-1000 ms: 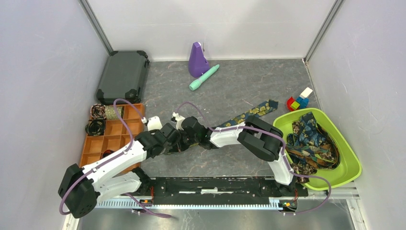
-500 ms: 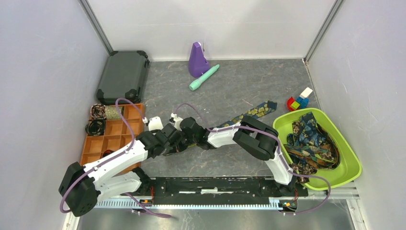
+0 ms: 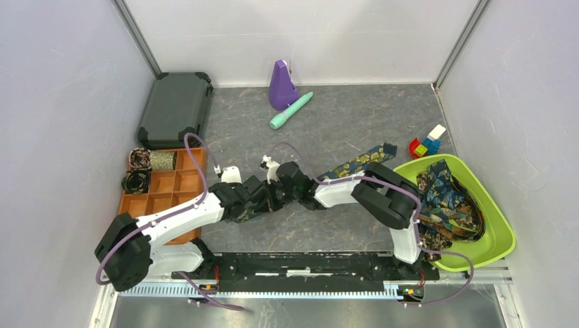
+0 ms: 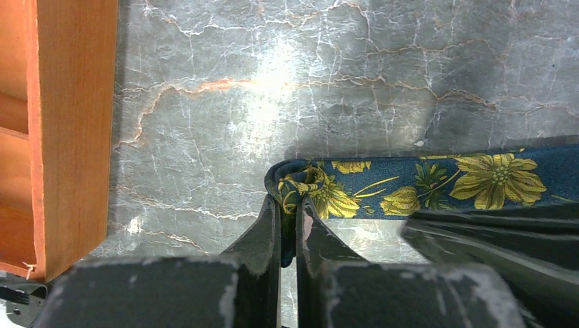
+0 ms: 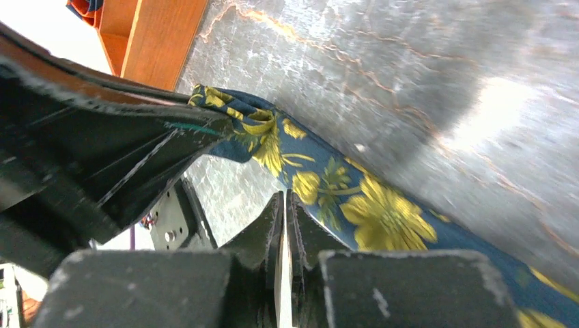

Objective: Roll the ties
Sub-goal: Roll the tie at the center of the board.

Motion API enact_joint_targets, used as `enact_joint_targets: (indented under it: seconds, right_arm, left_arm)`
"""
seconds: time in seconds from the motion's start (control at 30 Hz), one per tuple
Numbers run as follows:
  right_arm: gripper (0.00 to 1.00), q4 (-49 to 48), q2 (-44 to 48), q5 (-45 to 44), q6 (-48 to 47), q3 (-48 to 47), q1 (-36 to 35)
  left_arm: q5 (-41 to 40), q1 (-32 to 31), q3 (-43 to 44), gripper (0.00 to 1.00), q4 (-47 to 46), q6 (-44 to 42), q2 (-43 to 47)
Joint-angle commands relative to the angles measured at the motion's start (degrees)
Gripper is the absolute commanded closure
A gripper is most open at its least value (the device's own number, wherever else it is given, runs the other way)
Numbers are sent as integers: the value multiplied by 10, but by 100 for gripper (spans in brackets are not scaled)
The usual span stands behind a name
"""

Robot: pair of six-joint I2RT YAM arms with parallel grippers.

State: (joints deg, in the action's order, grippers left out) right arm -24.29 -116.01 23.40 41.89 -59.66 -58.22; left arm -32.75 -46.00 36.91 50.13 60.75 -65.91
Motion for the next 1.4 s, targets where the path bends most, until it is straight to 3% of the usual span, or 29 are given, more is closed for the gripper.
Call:
enact_joint_targets:
  seconds: [0.0,0.4,1.07,1.37]
  right_arm:
    - [91,-7,85,4,-37,50,29]
    - [91,13,165,-19,-62,147,92]
    - [91,1,210,-19,-64,211,111]
    - [91,-6,211,-14,-63,224,111]
  left_arm:
    - [-40,-24,41,98,9,-3,-37]
    - [-79,-75,111,98,54,34,-157]
    - [-73,-95,189,97,57,76,-313]
    - [-32,-94,187,81,8,80,-341]
